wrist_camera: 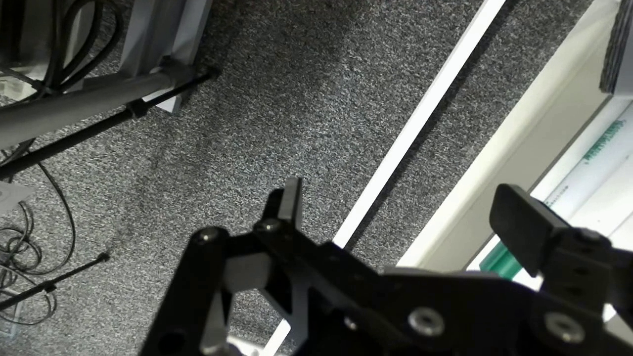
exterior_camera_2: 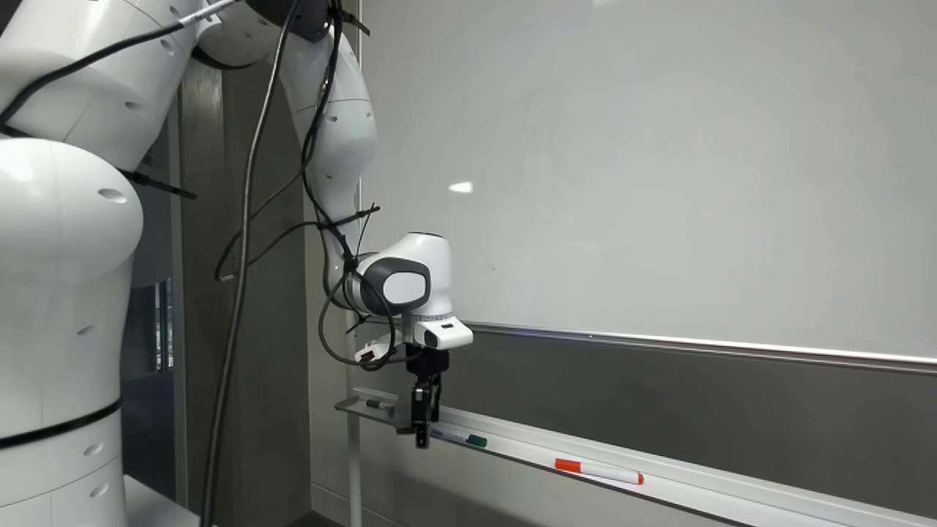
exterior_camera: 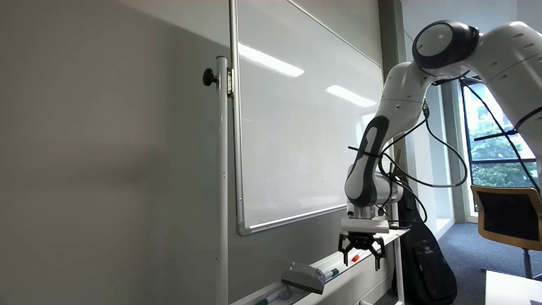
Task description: Pick up the green marker and then put it back down
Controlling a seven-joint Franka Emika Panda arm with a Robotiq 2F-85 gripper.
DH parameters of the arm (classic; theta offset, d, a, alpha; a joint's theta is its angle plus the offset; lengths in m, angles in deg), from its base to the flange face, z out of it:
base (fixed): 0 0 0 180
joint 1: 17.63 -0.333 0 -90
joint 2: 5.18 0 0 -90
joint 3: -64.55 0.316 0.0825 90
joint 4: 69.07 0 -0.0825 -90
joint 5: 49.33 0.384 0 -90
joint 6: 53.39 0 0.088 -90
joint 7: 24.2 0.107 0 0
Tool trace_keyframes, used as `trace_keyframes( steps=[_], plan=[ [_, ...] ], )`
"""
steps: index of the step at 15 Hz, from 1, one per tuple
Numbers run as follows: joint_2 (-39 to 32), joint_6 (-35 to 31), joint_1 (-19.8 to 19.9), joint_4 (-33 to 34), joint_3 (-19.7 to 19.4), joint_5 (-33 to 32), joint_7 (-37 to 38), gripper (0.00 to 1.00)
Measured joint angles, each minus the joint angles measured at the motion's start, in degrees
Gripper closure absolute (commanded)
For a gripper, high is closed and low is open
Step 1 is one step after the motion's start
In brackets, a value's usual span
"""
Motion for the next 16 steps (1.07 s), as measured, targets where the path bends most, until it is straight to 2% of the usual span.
trace_keyframes(
  steps=[6, 12, 13, 16],
  plan=[
    [-4.68, -9.44, -0.88, 2.18, -0.23, 1.87, -0.08, 0.0],
    [-7.6, -14.91, -0.84, 3.72, 0.22, 3.25, -0.58, 0.0],
    [-7.72, -15.39, -0.7, 3.82, 0.6, 3.65, -0.75, 0.18],
    [-7.86, -16.04, -0.49, 4.16, 1.76, 4.38, -0.94, 0.4]
  ],
)
